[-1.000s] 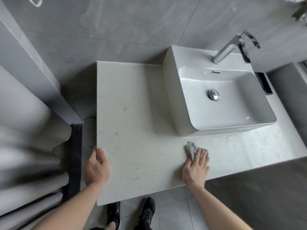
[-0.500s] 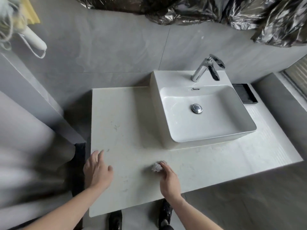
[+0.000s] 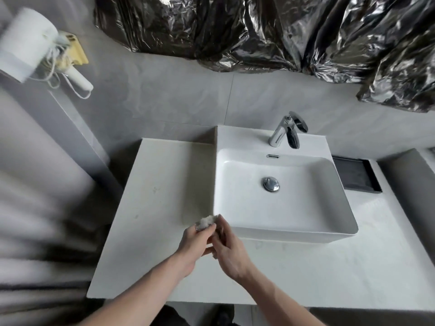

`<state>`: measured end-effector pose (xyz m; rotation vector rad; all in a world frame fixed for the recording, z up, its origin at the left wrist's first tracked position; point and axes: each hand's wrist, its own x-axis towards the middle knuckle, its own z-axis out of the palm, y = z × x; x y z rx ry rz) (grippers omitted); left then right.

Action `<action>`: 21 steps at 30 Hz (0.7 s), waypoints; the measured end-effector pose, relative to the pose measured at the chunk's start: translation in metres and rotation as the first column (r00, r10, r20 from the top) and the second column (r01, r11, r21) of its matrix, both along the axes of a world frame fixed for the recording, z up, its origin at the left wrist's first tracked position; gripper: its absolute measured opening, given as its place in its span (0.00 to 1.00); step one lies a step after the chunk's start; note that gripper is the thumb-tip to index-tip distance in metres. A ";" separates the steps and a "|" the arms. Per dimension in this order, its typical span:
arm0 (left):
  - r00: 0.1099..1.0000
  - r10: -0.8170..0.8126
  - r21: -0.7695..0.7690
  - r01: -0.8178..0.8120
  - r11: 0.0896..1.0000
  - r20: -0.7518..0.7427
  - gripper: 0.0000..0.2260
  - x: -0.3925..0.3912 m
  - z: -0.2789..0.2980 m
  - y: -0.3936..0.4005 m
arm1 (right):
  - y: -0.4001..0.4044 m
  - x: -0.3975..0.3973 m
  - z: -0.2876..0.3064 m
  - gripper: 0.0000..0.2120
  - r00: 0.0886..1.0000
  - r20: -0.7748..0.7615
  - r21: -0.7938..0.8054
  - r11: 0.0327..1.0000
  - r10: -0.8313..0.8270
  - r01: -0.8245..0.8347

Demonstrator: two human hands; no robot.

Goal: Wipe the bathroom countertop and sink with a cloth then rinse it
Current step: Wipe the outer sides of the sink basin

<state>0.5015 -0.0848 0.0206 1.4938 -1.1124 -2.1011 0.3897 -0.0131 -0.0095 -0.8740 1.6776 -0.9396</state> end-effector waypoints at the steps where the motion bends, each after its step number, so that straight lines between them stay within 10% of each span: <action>1: 0.998 0.058 -0.013 -0.058 0.998 0.006 0.08 -0.008 0.003 0.001 | -0.001 -0.010 0.005 0.27 1.000 0.002 0.013 1.000 0.022 -0.022; 6: 0.962 0.271 -0.062 -0.269 0.961 0.039 0.07 -0.021 0.004 -0.024 | -0.002 -0.060 0.028 0.31 0.998 -0.043 0.024 0.998 0.053 -0.052; 9: 0.932 0.352 -0.132 -0.339 0.931 0.087 0.09 -0.016 -0.012 -0.068 | -0.006 -0.093 0.028 0.29 0.943 -0.317 0.042 0.995 0.103 -0.094; 13: 0.934 0.325 -0.197 -0.294 0.935 0.150 0.15 -0.019 -0.086 -0.157 | -0.009 -0.128 0.007 0.27 0.796 -0.560 0.190 0.971 0.231 -0.148; 21: 0.961 0.197 -0.230 -0.150 0.961 0.195 0.08 -0.097 -0.088 -0.215 | -0.015 -0.145 -0.022 0.25 0.700 -0.568 0.509 0.853 0.433 -0.114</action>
